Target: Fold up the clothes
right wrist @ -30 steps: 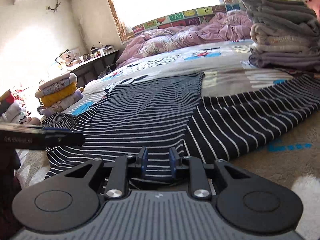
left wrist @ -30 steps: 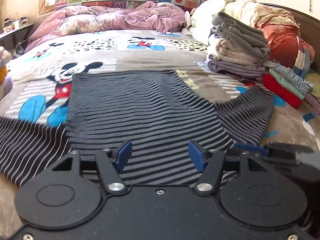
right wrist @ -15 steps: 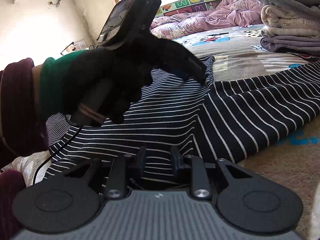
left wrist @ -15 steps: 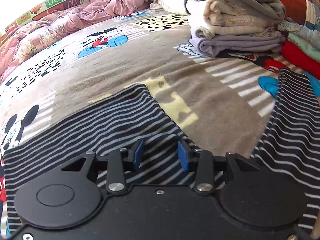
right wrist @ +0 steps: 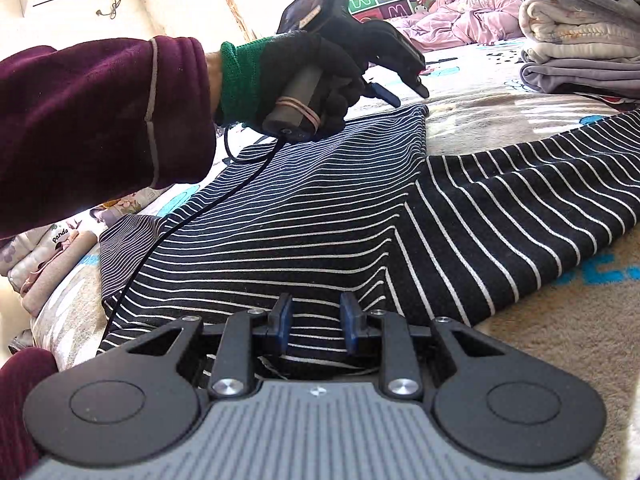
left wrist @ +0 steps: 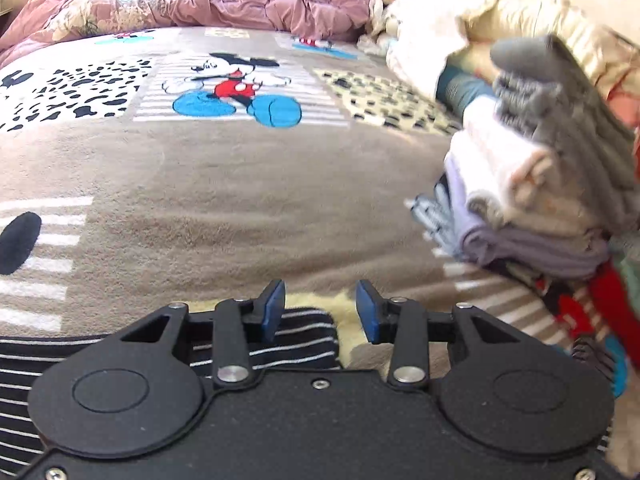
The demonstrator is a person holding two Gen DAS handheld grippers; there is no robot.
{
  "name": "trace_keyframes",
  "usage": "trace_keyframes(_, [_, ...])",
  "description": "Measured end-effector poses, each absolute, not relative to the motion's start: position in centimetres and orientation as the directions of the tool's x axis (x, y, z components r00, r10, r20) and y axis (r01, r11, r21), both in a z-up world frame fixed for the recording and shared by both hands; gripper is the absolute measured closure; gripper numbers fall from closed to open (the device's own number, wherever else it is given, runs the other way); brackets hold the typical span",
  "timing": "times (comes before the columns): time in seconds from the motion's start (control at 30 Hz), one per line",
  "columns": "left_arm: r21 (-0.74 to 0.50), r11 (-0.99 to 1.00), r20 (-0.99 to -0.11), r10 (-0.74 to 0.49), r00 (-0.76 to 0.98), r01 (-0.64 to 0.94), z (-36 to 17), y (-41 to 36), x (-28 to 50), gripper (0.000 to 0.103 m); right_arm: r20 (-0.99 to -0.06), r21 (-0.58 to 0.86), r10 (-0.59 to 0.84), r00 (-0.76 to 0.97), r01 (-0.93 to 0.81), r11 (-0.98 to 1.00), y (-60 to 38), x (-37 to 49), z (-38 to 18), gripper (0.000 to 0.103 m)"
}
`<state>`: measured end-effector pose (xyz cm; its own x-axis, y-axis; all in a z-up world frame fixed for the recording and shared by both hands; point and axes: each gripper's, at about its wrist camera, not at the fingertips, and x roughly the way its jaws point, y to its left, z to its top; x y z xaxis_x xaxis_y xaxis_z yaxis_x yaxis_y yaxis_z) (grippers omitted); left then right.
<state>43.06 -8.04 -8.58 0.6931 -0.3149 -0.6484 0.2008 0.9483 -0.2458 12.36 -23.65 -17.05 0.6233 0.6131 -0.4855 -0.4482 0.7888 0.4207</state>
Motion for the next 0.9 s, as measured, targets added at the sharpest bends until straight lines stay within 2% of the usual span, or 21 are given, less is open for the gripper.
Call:
trace_keyframes(0.07, [-0.277,0.939,-0.611,-0.337,0.717,0.205,-7.0,-6.6,41.5,0.064,-0.486,0.426,0.614,0.622,-0.445,0.788,-23.7,12.5,-17.0,0.075])
trace_keyframes(0.2, [-0.267,0.945,-0.597,-0.317,0.737,0.19,-5.6,-3.0,36.2,0.064,-0.482,0.448,0.621,0.618,-0.434,0.781,-24.0,12.8,-16.9,0.075])
trace_keyframes(0.33, [-0.239,0.956,-0.624,-0.284,0.728,0.169,-6.6,-0.9,29.9,0.064,-0.478,0.475,0.63,0.613,-0.423,0.772,-24.4,12.8,-16.8,0.075])
trace_keyframes(0.43, [-0.168,0.971,-0.66,-0.241,0.712,0.172,-7.9,-1.2,27.3,0.064,-0.486,0.466,0.625,0.611,-0.424,0.777,-24.3,12.5,-16.6,0.075])
trace_keyframes(0.67, [-0.196,0.967,-0.657,-0.253,0.71,0.163,-7.2,-4.1,31.3,0.065,-0.499,0.444,0.603,0.622,-0.413,0.795,-23.8,11.7,-16.4,0.072])
trace_keyframes(0.83, [-0.182,0.97,-0.692,-0.242,0.68,0.16,-7.4,-8.1,37.0,0.065,-0.497,0.453,0.608,0.62,-0.412,0.791,-24.0,11.6,-16.5,0.072])
trace_keyframes(0.9, [-0.139,0.976,-0.713,-0.217,0.666,0.168,-8.0,-10.2,39.1,0.065,-0.497,0.462,0.614,0.613,-0.412,0.785,-24.1,11.8,-16.5,0.072])
